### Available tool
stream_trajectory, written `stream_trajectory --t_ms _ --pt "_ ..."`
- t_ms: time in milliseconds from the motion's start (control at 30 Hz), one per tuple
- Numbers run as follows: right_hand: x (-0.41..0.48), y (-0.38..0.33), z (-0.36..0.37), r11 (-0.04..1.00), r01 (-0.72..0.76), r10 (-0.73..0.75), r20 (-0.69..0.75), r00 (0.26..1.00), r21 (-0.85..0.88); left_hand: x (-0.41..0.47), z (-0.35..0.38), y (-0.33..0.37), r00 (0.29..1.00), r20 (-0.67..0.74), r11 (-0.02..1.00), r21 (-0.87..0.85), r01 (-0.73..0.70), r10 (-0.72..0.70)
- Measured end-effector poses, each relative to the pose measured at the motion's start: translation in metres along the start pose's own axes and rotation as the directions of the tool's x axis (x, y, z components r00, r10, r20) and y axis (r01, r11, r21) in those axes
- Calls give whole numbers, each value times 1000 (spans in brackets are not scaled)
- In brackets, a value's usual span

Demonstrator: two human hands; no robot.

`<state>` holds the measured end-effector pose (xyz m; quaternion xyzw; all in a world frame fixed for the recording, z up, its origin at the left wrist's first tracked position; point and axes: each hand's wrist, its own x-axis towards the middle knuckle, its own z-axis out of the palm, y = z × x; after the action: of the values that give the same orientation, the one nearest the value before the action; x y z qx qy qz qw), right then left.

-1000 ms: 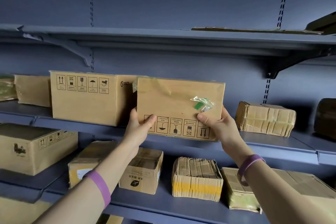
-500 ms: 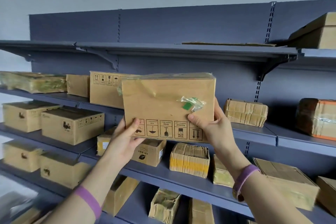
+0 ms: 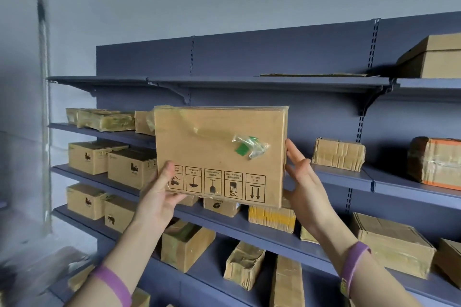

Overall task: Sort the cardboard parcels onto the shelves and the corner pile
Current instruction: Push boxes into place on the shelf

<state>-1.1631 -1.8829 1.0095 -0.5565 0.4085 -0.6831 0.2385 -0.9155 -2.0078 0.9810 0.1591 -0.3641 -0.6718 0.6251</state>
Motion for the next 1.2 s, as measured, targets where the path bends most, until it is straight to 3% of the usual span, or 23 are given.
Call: stream_trajectory --t_ms 200,333,467,533,667,767,833,967,1200 --pt "17 17 -2 988 -151 148 -93 985 -21 -16 -34 38 1000 -28 1000 -9 14 -15" --pt "30 24 -2 971 -211 230 -203 952 111 -16 -66 62 999 -30 998 53 21 -20" --pt "21 30 5 954 -279 294 -170 941 109 -12 -80 77 996 -72 992 113 55 -47" --pt "15 34 10 950 -282 305 -223 926 131 -10 -78 80 994 -93 989 125 76 -65" --pt "8 40 25 956 -235 279 -299 913 173 -1 -65 77 959 -283 992 125 34 3" --pt "2 44 33 963 -209 258 -358 897 172 3 -59 74 947 -319 963 264 49 39" --pt "-1 47 33 967 -192 245 -393 886 168 1 -62 76 960 -278 931 346 120 -20" --pt "-8 52 24 991 -100 131 -436 891 92 0 -66 84 970 -200 929 312 200 -141" --pt "-25 45 23 998 -53 58 -350 935 22 -20 -43 101 961 -99 858 435 275 -258"
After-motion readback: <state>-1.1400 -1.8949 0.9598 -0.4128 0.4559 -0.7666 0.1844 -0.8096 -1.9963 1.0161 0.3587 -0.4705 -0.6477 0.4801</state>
